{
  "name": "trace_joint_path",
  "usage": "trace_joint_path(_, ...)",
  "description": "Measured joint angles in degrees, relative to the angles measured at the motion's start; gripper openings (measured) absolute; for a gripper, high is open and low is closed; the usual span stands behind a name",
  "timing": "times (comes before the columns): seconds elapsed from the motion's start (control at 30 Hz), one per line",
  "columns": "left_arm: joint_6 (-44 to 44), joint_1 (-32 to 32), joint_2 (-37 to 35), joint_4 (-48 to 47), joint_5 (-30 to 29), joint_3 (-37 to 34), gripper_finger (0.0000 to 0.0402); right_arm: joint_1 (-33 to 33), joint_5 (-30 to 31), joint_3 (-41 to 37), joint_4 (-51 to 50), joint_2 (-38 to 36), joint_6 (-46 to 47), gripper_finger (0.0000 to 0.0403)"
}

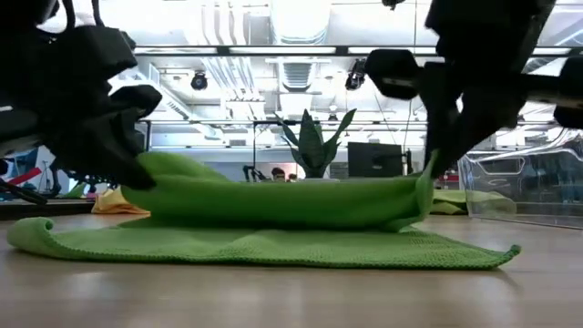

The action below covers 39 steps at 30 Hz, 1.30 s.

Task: Fold microfiber towels
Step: Fold the green towel on the table

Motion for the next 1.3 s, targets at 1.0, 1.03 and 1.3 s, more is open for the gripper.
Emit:
trace_joint_path(1.0,-12.0,-0.7,1.0,-3.8,4.8,2.9,0.0005,0.9,-5.8,16.5,-17.8,12.8,-12.3,0.0025)
trace_joint_path(1.03,-12.0,-0.7,1.0,-3.8,5.6,3.2,0.0011,1.1,-5.8,16.8,-17.9,13.2,-12.1,0.0034)
trace_joint_path(1.3,-12.3,-0.7,-1.7,-10.0,12.3,6.2,0.0111,3.3,-5.7,21.6,-17.1,12.1,-5.1,0.0126)
